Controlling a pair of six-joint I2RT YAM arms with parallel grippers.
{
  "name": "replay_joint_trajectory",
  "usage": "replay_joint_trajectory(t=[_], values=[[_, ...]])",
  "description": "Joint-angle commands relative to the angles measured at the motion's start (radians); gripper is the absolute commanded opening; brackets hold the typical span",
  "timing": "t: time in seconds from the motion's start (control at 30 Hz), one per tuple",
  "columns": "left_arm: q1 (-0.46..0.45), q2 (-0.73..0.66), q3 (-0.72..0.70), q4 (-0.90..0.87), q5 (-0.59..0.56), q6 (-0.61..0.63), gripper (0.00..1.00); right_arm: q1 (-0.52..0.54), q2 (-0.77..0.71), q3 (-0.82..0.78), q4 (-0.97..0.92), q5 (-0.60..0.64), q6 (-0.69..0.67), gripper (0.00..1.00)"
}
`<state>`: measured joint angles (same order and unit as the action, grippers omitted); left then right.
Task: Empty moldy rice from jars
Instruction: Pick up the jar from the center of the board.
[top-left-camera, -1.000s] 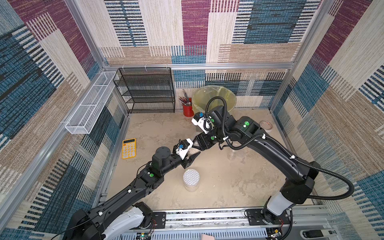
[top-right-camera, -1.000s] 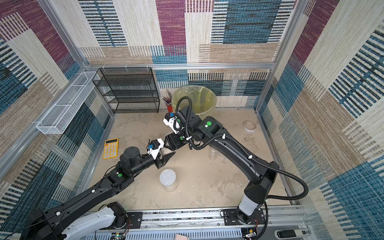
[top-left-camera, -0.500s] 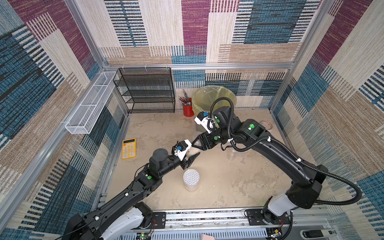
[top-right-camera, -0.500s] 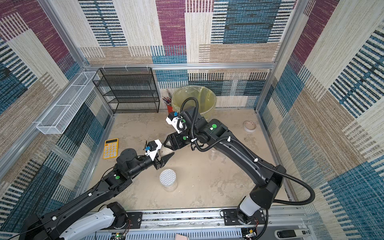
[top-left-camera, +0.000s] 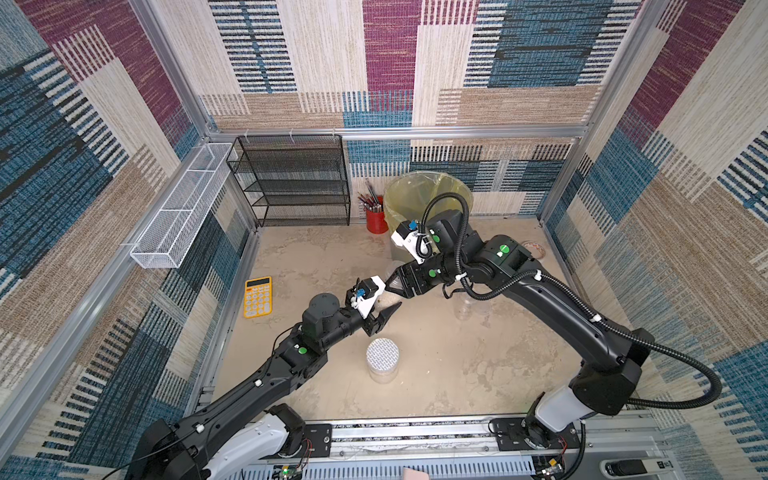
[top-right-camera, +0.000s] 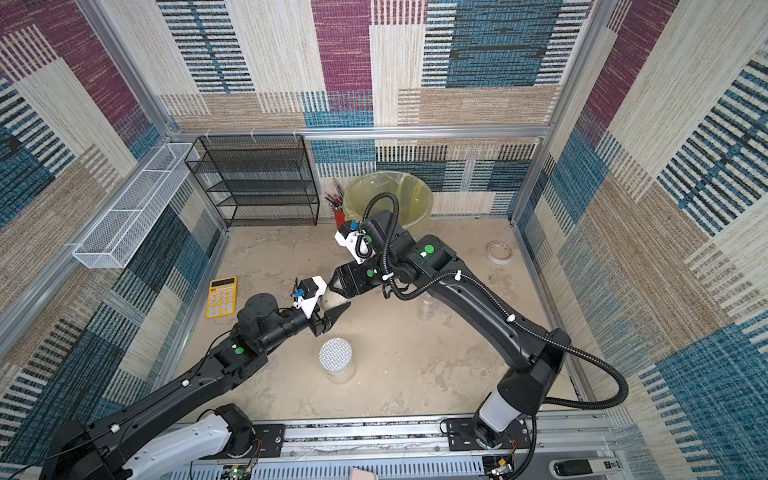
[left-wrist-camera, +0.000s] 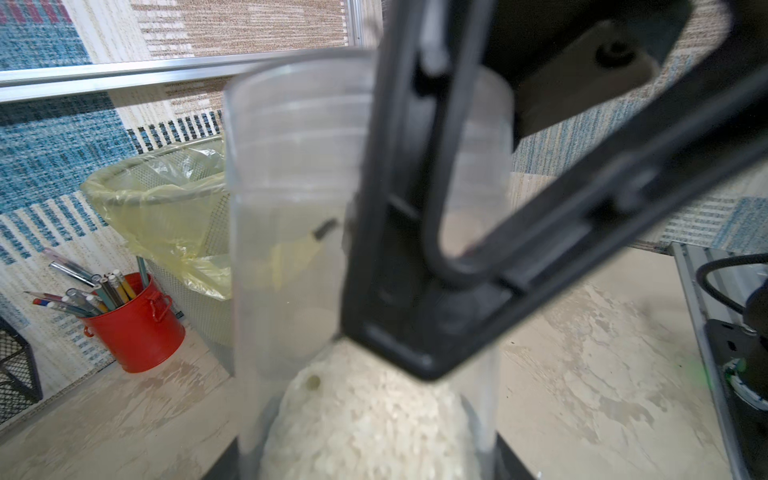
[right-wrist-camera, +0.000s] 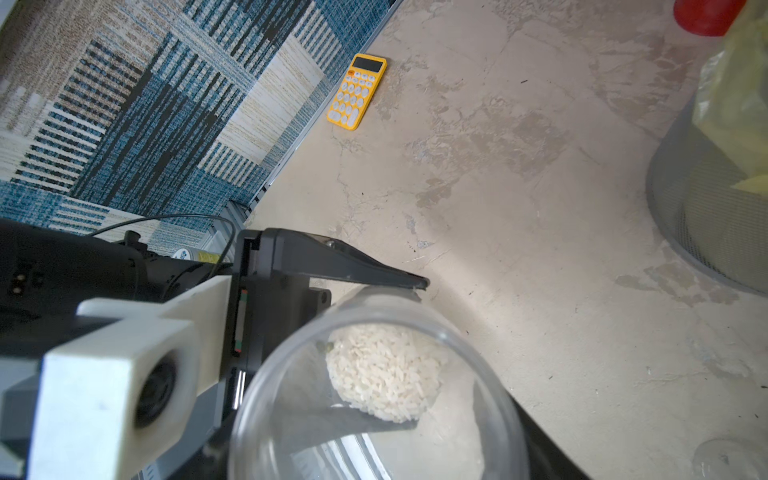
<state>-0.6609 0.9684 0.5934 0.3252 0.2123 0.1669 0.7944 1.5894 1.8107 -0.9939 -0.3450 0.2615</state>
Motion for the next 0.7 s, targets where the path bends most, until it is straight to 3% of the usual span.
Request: replay_joint_trajectory(t=[0.0, 0.1, 0.27, 0.57, 0.67], values=[[0.003, -0.004, 0.004, 0.02, -0.019, 0.016, 0.37, 0.0, 0.008, 0.026, -0.004, 0.017, 0.025, 0.75], [0.003, -0.009, -0.001, 0.022, -0.013, 0.013, 0.36, 0.0, 0.006, 0.024, 0.0, 0.038, 0.038, 0.81], [0.003, -0.019, -0.012, 0.022, -0.017, 0.017, 0.35, 0.0, -0.01, 0.016, 0.024, 0.058, 0.065, 1.0], [0.001, -0.02, -0.016, -0.002, -0.032, 0.044, 0.34, -0.007, -0.037, 0.028, 0.038, 0.126, 0.112, 1.0], [0.0, -0.026, -0.023, 0.009, -0.065, 0.068, 0.33, -0.053, -0.063, 0.034, 0.047, 0.083, 0.125, 0.99]])
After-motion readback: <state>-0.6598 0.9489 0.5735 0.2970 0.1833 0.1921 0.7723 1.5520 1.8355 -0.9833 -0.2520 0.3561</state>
